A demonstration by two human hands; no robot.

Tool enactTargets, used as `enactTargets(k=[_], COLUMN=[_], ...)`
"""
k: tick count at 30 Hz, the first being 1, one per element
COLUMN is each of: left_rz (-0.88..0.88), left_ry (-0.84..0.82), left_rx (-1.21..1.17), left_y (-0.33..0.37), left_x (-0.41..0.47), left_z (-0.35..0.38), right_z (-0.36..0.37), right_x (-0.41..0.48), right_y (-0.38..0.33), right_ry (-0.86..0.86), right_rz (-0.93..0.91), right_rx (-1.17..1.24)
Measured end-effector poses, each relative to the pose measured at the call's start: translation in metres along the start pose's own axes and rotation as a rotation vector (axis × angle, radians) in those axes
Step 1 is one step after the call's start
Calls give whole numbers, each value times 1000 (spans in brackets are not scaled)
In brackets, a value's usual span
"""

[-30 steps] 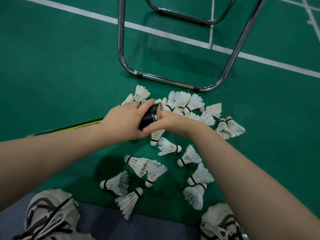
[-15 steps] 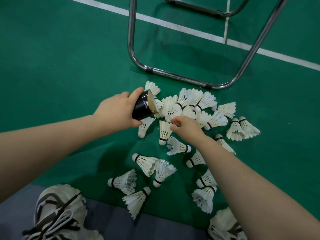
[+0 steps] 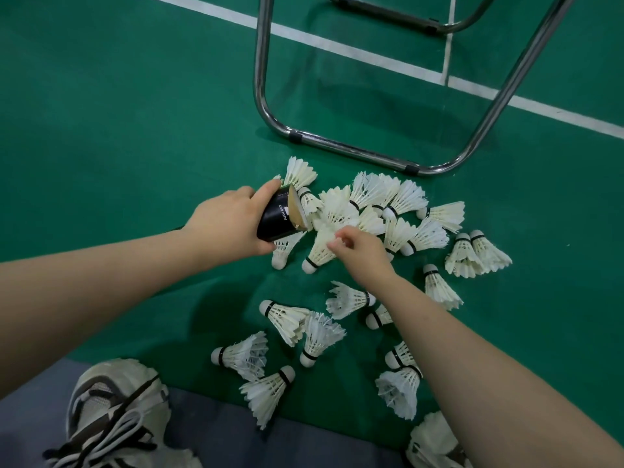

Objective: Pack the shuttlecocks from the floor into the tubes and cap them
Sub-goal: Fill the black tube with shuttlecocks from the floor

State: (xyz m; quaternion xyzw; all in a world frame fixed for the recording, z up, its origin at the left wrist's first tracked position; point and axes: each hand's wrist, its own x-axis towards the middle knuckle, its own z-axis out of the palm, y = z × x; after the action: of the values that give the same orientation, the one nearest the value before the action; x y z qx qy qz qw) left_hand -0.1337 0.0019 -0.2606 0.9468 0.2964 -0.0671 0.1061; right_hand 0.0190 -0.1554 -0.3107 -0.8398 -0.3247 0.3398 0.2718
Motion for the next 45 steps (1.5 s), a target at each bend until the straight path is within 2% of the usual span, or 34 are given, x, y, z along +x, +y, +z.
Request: enactTargets(k=[6,9,12,15,18,23,25,32,34,38,40,42,45], left_rz=[3,11,22,28,11,51,71,166,152,67,28,1,-29], left_ry=[-10,-18,-18,-3,7,2,12,60,67,88,71,47,31], left_rx=[13,2,-4,-21,-47,-44,-46,11,-4,-44,-22,7,17], left_y=[3,6,13,19,20,26,27,27,21,4,-4,-10,-17], left_x=[-3,-6,-6,-4,-2,-5,-7,-10,-8,4,5,2,2], left_z=[2,0,-1,-2,-5,-6,-6,-8,-9,-13,-11,-5,3], right_z=[-17,-22,-20,-17,-18,-27,-32,-28,-21,-16,-22,-31,-36], right_x=[-4,-4,-6,-7,-6,-10,-10,-7,-6,9,21,32,45], right_y=[-25,-43,-55,-57,-54,-66,-69,-83,-86,-87,-74,-54,-27], right_ry=[428,483,377,266,112,-312,-454,-739,-653,-78,99,145,115], right_rz=[-32,-94,-216,-265,-264,-126,-125,-208,-187,-54,-21,51,120], right_rx=[512,616,602,478,381,332,367,342,414,617,534,321,27])
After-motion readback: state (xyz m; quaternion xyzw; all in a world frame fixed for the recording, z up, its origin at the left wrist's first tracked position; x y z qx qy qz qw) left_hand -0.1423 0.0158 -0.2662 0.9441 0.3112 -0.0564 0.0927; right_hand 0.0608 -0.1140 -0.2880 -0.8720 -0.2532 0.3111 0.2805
